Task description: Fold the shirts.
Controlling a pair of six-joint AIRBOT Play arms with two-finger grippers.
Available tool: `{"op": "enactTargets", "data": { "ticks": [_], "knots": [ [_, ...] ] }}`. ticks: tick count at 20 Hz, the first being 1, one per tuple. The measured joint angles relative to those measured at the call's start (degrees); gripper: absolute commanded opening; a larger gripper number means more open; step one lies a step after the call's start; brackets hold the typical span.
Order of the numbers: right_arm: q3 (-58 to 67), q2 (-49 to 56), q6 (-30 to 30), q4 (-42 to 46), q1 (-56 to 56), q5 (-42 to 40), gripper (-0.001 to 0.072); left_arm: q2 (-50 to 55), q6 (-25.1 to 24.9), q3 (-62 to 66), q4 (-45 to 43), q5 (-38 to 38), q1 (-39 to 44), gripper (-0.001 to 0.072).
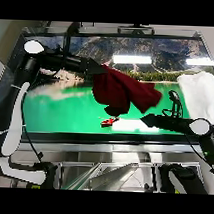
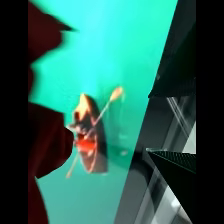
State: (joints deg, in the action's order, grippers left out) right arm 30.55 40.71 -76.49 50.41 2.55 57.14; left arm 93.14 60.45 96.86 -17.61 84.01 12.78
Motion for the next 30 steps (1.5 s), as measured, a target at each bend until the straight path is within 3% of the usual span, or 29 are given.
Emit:
{"op": "enactTargets", "data": {
  "ticks": [1, 2, 4, 8, 12, 21, 27, 28, 29, 30],
  "knots": [
    [0.11, 0.00, 0.02, 0.85, -0.33, -0.17, 0.0378, 1.14, 0.20, 0.09, -0.87, 0.74, -0.07, 0.0283],
    [0.33, 0.00, -0.13, 1.42, -1.01, -0.59, 0.0383, 2.19, 0.83, 0.15, -2.25, 1.70, -0.42, 0.0288],
    [1.33, 0.00, -0.61, 2.34, -3.82, -1.01, 0.0594, 4.22, 2.75, 0.20, -7.06, 2.89, -1.70, 0.0288],
    [3.78, 0.79, -0.52, 3.23, -14.27, -0.66, 0.0598, 6.47, 6.69, -0.20, -15.85, 6.40, -6.19, 0.0288],
    [4.50, 5.57, -0.28, 4.83, -24.79, 2.75, 0.0578, 5.03, 7.54, -7.74, -19.82, 7.21, -10.27, 0.0288],
    [2.25, 21.18, -0.13, 5.55, -32.37, 6.16, 0.0577, 4.13, 2.01, -29.03, -23.54, -4.59, -15.74, 0.0288],
    [0.63, 28.72, 6.38, -4.04, -28.11, 4.07, 0.0572, 7.61, -5.46, -32.85, -14.16, -9.11, -11.89, 0.0288],
    [0.57, 30.03, 8.39, -6.51, -27.26, 3.96, 0.0518, 8.31, -6.32, -32.87, -12.87, -9.33, -10.95, 0.0288],
    [0.50, 31.19, 10.47, -8.72, -26.56, 3.50, 0.0336, 9.03, -6.88, -32.81, -12.04, -9.51, -10.12, 0.0287],
    [0.39, 32.17, 12.22, -10.16, -26.03, 2.93, 0.0251, 9.81, -7.30, -32.57, -11.47, -9.55, -9.27, 0.0284]
  ]
}}
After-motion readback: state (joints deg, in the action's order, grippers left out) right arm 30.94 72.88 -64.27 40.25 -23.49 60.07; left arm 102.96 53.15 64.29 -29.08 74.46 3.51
